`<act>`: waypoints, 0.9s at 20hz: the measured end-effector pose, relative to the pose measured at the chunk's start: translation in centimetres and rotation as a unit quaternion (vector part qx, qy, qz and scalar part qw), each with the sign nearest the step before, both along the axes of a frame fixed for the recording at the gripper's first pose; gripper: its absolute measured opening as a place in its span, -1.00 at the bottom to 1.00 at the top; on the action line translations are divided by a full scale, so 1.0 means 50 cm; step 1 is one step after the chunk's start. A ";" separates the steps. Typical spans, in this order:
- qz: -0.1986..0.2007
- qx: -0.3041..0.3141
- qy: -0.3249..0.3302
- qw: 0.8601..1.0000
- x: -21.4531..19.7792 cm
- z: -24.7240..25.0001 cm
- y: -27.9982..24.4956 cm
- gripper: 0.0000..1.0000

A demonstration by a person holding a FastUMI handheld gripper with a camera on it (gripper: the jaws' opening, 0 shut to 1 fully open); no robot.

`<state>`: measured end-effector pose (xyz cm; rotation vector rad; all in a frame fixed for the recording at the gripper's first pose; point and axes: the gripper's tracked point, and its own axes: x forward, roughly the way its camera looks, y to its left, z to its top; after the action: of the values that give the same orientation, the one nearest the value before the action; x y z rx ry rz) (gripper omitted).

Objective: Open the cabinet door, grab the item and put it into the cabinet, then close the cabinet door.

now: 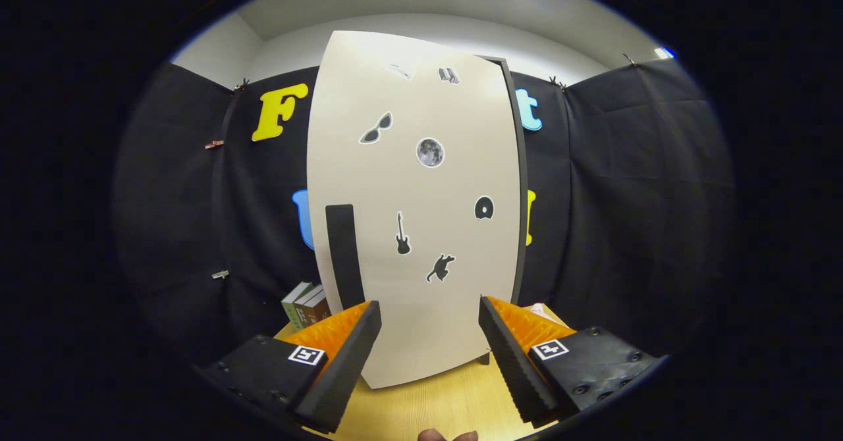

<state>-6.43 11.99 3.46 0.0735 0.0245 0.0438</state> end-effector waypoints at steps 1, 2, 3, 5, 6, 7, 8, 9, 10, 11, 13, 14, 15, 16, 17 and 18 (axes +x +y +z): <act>0.000 0.000 -0.003 1.000 -0.002 0.000 -0.001 0.95; -0.001 0.001 -0.005 1.000 -0.001 0.005 -0.005 0.95; -0.001 0.003 -0.005 1.000 -0.003 0.004 -0.005 0.95; 0.003 0.013 -0.005 1.000 -0.005 0.008 -0.001 0.95; 0.005 0.014 -0.006 1.000 -0.005 0.010 0.000 0.95; 0.004 0.012 -0.006 1.000 -0.006 0.010 -0.002 0.95; 0.005 0.010 -0.007 1.000 -0.006 0.011 -0.001 0.95; 0.005 0.009 -0.008 1.000 -0.007 0.011 0.000 0.95; 0.005 0.008 -0.009 1.000 -0.007 0.013 0.000 0.95; 0.006 0.008 -0.007 1.000 -0.008 0.009 0.000 0.95; 0.007 0.012 -0.005 1.000 -0.009 0.008 0.001 0.95; 0.007 0.012 -0.004 1.000 -0.011 0.007 0.001 0.95; 0.007 0.008 -0.002 1.000 -0.011 0.003 -0.001 0.95; 0.008 0.005 -0.001 1.000 -0.011 0.002 0.001 0.96; 0.010 0.005 -0.003 1.000 -0.011 0.004 0.007 0.96; 0.011 0.007 -0.005 1.000 -0.013 0.009 0.010 0.96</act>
<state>-7.07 12.48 3.92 0.0869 0.0144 0.0673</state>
